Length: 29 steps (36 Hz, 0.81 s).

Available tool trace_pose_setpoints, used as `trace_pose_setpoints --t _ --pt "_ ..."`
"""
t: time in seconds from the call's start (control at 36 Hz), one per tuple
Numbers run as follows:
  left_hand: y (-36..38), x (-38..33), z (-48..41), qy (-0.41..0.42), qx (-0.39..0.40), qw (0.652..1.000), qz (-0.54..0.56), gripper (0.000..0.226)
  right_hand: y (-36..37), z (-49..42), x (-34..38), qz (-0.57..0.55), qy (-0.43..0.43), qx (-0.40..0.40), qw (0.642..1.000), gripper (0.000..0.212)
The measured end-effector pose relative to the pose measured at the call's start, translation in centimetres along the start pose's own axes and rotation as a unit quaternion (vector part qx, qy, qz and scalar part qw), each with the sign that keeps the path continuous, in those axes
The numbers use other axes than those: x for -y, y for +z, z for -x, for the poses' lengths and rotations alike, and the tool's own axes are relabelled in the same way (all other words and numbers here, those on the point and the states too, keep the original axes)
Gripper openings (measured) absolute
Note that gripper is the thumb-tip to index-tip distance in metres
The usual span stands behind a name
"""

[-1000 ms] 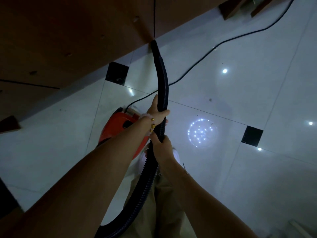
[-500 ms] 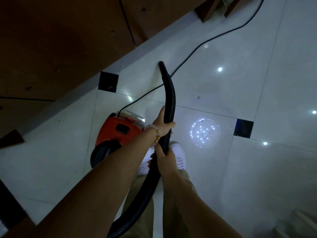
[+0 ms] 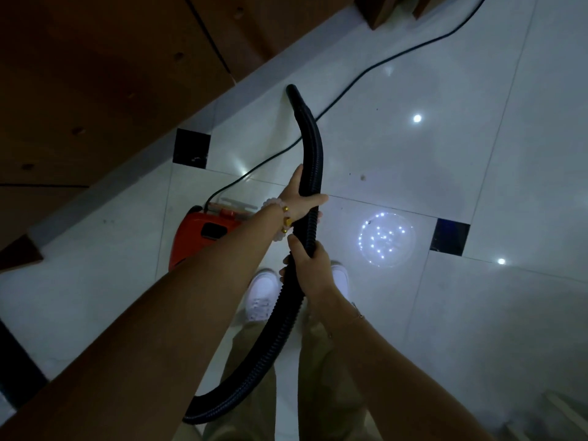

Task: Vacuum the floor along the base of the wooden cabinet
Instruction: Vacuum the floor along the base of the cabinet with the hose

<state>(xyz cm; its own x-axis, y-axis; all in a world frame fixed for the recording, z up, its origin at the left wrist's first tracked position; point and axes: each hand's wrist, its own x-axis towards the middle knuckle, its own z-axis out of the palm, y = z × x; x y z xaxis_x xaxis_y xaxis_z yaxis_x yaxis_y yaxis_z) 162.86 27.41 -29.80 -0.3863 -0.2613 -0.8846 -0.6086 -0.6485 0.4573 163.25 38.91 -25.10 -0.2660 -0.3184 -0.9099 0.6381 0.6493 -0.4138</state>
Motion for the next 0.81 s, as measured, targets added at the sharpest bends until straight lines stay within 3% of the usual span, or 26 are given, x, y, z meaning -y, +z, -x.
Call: trace_pose_setpoints --t 0.61,0.81 --pt "5.8 -6.9 -5.5 0.001 -0.013 0.996 0.083 0.086 -6.6 -4.7 7.8 -0.027 -0.022 -0.011 0.999 0.021" --pt "7.2 -9.7 -7.9 -0.001 0.005 1.000 0.029 0.086 -7.0 -6.5 10.3 -0.057 -0.031 -0.038 0.997 0.022"
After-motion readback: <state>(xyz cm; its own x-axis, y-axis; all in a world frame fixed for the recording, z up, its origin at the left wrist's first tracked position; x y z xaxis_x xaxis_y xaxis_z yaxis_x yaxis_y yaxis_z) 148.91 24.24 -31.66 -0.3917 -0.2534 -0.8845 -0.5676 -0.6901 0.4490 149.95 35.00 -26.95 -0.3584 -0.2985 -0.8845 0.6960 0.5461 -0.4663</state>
